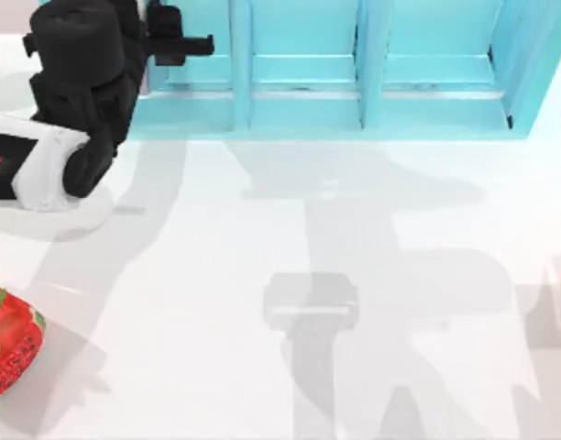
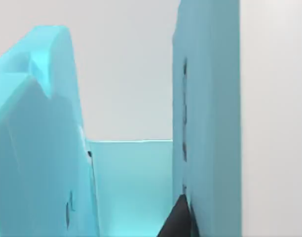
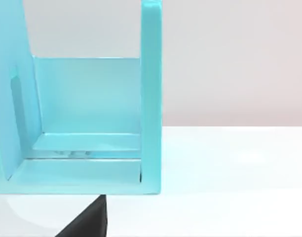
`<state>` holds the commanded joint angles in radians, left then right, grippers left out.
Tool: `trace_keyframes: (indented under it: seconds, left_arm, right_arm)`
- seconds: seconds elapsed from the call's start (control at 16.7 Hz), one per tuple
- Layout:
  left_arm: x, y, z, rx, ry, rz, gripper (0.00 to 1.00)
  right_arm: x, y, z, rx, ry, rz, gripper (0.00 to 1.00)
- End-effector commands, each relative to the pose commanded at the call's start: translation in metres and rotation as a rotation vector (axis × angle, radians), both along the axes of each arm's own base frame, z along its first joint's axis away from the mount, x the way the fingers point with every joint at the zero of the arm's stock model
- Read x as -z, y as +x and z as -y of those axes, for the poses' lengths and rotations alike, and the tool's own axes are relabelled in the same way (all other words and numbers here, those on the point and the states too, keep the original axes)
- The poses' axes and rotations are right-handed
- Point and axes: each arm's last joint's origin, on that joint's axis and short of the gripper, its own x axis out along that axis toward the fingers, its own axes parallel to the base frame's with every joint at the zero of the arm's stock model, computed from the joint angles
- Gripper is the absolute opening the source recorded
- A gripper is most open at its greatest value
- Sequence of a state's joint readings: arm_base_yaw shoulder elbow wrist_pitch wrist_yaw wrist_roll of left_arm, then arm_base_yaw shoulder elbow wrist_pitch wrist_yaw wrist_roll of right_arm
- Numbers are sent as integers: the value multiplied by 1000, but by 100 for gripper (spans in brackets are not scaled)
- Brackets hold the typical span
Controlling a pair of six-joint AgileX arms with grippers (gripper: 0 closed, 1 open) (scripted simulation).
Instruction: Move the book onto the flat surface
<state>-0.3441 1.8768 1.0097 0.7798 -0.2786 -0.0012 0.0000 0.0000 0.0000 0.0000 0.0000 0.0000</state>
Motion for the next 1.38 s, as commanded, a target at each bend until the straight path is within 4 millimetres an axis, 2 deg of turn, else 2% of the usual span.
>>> trace_keyframes:
  seconds: [0.18,0.3,0.42,0.6,1.02,1.2,1.38]
  left_arm:
    - [-49,-50,-3,1,-8,15,0]
    - [-70,-83,-7,3,-12,20,0]
    - [-80,-110,-12,4,-11,13,0]
    - [-83,-133,-16,6,-4,-4,0]
    - [-82,-135,-15,2,-7,-15,0]
    - [-81,-131,1,-3,-79,-47,0]
    - [-74,-125,32,-30,-211,-112,0]
  right_arm:
    - [0,0,0,0,0,0,100]
    - [0,0,0,0,0,0,100]
    - [0,0,0,0,0,0,100]
    - [0,0,0,0,0,0,100]
    - [0,0,0,0,0,0,100]
    - [0,0,0,0,0,0,100]
    - [0,0,0,0,0,0,100]
